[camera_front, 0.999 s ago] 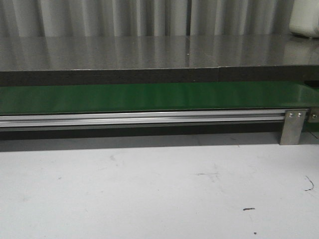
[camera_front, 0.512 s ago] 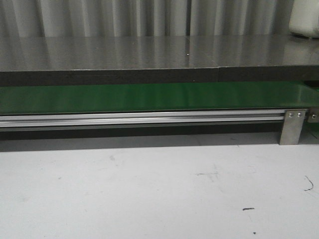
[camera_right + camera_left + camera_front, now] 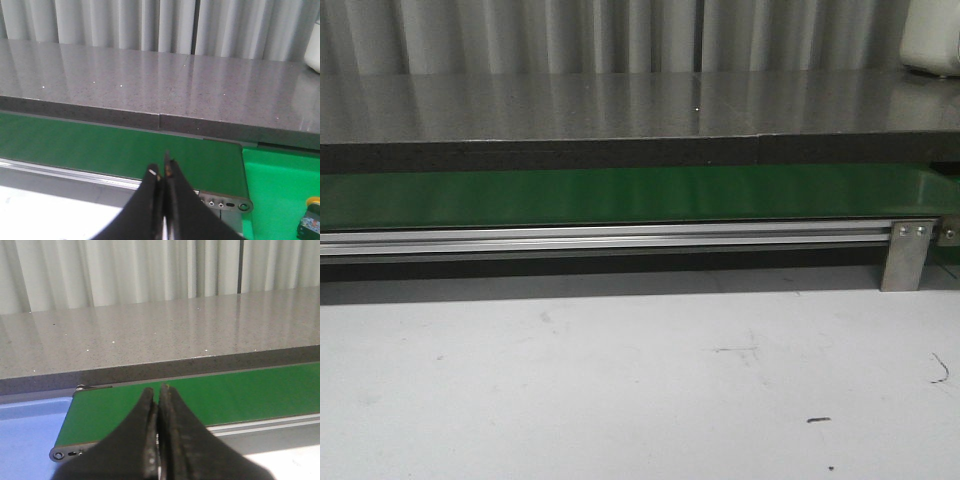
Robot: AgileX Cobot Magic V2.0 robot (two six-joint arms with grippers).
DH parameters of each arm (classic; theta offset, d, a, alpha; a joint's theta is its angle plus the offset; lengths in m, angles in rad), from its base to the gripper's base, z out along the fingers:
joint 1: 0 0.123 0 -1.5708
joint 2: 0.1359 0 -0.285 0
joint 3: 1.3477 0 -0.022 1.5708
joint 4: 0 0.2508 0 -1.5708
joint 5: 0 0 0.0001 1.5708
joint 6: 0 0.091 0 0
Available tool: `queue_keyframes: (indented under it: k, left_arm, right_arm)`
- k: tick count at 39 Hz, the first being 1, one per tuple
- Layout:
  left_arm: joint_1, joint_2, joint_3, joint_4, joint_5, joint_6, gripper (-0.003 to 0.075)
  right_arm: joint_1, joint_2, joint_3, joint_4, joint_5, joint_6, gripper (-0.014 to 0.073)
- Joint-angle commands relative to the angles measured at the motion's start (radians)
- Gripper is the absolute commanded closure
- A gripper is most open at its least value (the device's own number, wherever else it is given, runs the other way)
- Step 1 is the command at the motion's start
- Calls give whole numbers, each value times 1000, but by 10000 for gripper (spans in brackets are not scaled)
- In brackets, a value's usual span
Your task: Move button from left to right
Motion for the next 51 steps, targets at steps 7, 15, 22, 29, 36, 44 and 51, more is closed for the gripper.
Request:
queue_keyframes:
  k: [7, 15, 22, 29, 36, 44, 51]
  left_arm:
    - [-6, 11, -27, -15, -82, -8, 741]
    - [-6, 11, -27, -15, -82, -8, 741]
    - [-6, 11, -27, -15, -82, -8, 741]
    - [-6, 11, -27, 6, -93, -8, 741]
    - [-6, -8, 21, 28, -151, -57, 741]
    - [-6, -63, 157, 93, -176, -150, 741]
    - [-6, -65, 280, 93, -246, -161, 741]
  right_arm:
    - [1, 9, -26, 3, -85, -10, 662]
    - [1, 9, -26, 3, -85, -10, 662]
    - [1, 9, -26, 3, -85, -10, 662]
    - [1, 9, -26, 3, -85, -10, 662]
    - [0, 9, -26, 3, -85, -10, 662]
    - [0, 9, -25, 3, -85, -10, 662]
    - [0, 9, -25, 3, -85, -10, 662]
